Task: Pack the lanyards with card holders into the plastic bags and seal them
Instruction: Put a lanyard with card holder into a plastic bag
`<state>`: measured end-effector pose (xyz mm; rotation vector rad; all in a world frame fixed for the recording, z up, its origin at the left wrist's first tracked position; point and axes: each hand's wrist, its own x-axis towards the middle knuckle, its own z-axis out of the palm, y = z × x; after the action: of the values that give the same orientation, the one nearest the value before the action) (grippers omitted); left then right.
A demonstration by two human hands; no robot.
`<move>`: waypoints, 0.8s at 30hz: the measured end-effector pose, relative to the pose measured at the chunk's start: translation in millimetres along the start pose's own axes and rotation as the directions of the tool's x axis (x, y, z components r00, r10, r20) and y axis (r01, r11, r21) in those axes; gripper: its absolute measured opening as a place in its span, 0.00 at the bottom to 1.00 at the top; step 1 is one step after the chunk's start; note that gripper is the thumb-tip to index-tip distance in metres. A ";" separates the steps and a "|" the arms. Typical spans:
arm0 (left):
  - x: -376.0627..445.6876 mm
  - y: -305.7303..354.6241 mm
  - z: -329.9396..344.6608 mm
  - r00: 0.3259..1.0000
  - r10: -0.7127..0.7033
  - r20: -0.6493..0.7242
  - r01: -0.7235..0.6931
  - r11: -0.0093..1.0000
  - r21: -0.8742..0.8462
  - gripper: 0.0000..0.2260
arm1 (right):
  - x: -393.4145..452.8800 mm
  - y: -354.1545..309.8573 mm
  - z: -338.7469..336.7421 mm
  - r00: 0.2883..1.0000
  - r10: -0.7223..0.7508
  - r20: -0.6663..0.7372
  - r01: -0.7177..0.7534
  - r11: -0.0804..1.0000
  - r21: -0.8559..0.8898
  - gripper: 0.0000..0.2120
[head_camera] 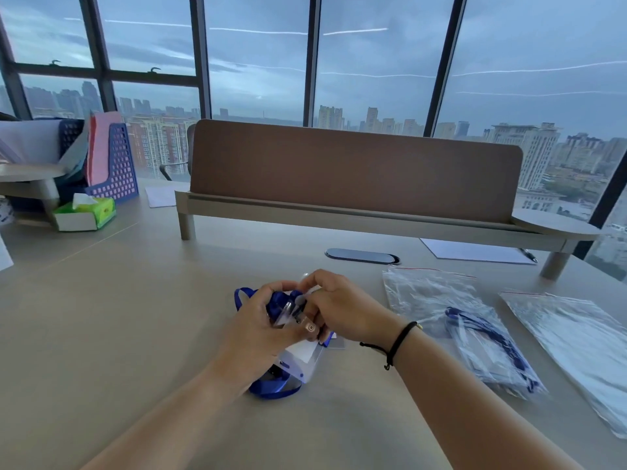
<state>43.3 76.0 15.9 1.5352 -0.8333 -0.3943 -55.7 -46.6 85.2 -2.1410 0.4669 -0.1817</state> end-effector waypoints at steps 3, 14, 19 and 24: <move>-6.1 10.0 12.9 0.999 0.045 -0.001 -0.045 0.998 0.047 0.18 | -12.4 2.4 -10.9 0.998 0.033 0.057 -0.035 0.999 0.023 0.09; -22.0 47.4 78.5 0.997 -0.032 0.077 0.038 0.996 -0.079 0.13 | -73.8 31.1 -57.8 0.968 -0.043 -0.248 0.062 0.996 0.069 0.05; -15.9 60.6 118.8 0.990 -0.129 0.066 0.135 0.985 -0.105 0.10 | -104.1 58.5 -83.4 0.938 -0.082 -0.336 0.104 0.993 0.047 0.10; -7.2 73.8 166.8 0.969 -0.224 0.102 0.243 0.935 -0.259 0.05 | -141.9 96.1 -126.2 0.881 -0.045 -0.471 0.120 0.984 0.129 0.08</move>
<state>-95.6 -34.4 58.7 1.3728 -0.6218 -0.7122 -248.8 -135.9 85.8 -1.9563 0.6143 -0.7726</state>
